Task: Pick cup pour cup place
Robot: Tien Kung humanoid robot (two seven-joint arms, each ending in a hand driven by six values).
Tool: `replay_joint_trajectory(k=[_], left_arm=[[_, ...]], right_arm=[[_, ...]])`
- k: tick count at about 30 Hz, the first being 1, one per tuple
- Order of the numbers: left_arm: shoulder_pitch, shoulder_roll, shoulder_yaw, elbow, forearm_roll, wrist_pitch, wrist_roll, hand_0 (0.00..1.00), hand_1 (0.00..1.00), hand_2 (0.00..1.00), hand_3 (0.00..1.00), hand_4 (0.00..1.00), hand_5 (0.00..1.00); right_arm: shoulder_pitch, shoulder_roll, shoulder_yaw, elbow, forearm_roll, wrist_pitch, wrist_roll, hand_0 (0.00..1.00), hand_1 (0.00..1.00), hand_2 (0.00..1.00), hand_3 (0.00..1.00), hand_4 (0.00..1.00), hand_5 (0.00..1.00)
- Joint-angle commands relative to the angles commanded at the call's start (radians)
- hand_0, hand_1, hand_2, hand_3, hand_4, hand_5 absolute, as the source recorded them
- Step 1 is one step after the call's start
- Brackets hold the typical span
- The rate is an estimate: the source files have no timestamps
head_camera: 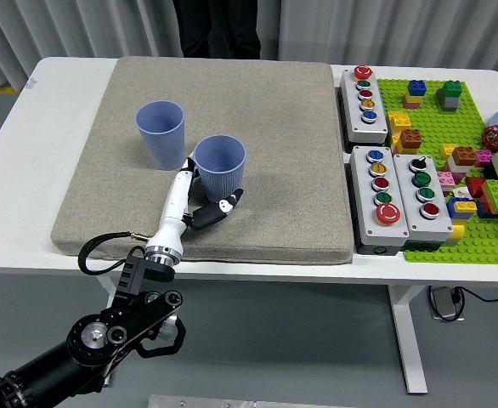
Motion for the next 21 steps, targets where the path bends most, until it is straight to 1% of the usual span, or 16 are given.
replay_joint_trajectory(k=[1,2,7,8,15,21], left_arm=[[-0.002,-0.001,0.001,0.003,0.001,-0.001,0.001,0.842,0.858,0.998,0.998,0.844,0.219],[-0.004,-0.002,0.001,0.005,0.001,-0.001,0.002,0.819,0.836,0.998,0.998,0.847,0.22],[-0.016,-0.005,0.004,0.013,0.02,-0.012,0.015,0.819,0.836,0.998,0.998,0.847,0.22],[-0.018,-0.005,0.005,0.013,0.023,-0.013,0.017,0.747,0.781,0.998,0.998,0.844,0.222],[-0.037,-0.006,0.009,0.022,0.037,-0.011,0.024,0.747,0.779,0.994,0.998,0.842,0.229],[-0.04,-0.006,0.002,0.031,0.033,-0.007,0.025,0.748,0.781,0.994,0.998,0.844,0.239]], right_arm=[[0.0,0.0,0.001,0.0,-0.001,0.001,0.0,0.675,0.616,0.569,0.575,0.002,0.233],[-0.001,0.0,0.002,0.0,-0.002,0.001,-0.001,0.674,0.616,0.569,0.575,0.002,0.233],[0.002,0.0,0.003,0.0,-0.001,0.001,-0.001,0.674,0.616,0.569,0.575,0.002,0.233],[0.003,0.0,0.003,0.0,0.0,0.001,-0.001,0.674,0.616,0.569,0.576,0.002,0.233],[0.007,-0.001,0.001,0.0,0.005,0.001,0.0,0.674,0.616,0.569,0.576,0.002,0.237],[0.008,-0.001,0.0,0.0,0.008,0.002,0.001,0.675,0.616,0.569,0.575,0.002,0.237]])
